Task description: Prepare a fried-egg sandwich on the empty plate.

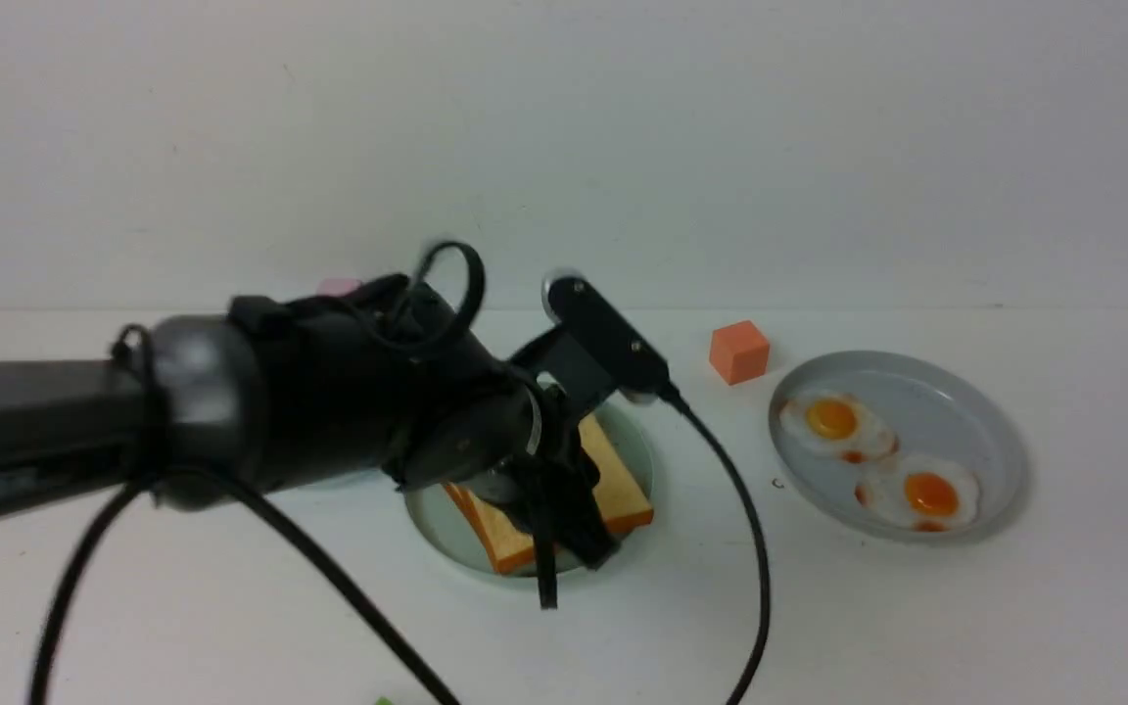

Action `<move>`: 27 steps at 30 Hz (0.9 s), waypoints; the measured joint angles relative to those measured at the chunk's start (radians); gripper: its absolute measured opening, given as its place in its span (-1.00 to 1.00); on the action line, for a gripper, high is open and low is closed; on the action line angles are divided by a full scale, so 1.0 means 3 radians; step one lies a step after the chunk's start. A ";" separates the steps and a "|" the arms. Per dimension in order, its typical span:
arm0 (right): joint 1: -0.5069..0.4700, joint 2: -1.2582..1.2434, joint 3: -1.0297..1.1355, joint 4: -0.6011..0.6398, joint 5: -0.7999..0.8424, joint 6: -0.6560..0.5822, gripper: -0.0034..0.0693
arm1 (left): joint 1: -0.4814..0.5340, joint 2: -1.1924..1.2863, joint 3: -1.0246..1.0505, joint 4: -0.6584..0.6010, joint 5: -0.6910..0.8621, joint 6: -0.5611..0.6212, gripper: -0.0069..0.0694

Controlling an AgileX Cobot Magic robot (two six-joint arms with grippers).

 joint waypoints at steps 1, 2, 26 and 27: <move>0.0000 0.0000 0.0000 -0.0004 0.0000 0.0000 -0.81 | 0.0000 -0.0038 -0.0001 0.0000 0.0000 -0.0024 -0.41; 0.0000 0.0000 0.0000 -0.0011 0.0000 0.0000 -0.81 | -0.0057 -0.0327 -0.0004 -0.0006 0.0064 -0.0183 -0.62; 0.0000 0.0000 0.0000 -0.0017 -0.0066 -0.0001 -0.78 | -0.0137 -0.4983 0.3110 -0.0058 -0.1211 -0.1185 -0.85; 0.0000 0.0000 0.0000 -0.0017 -0.0066 -0.0001 -0.78 | -0.0137 -0.4997 0.3118 -0.0058 -0.1211 -0.1185 -0.85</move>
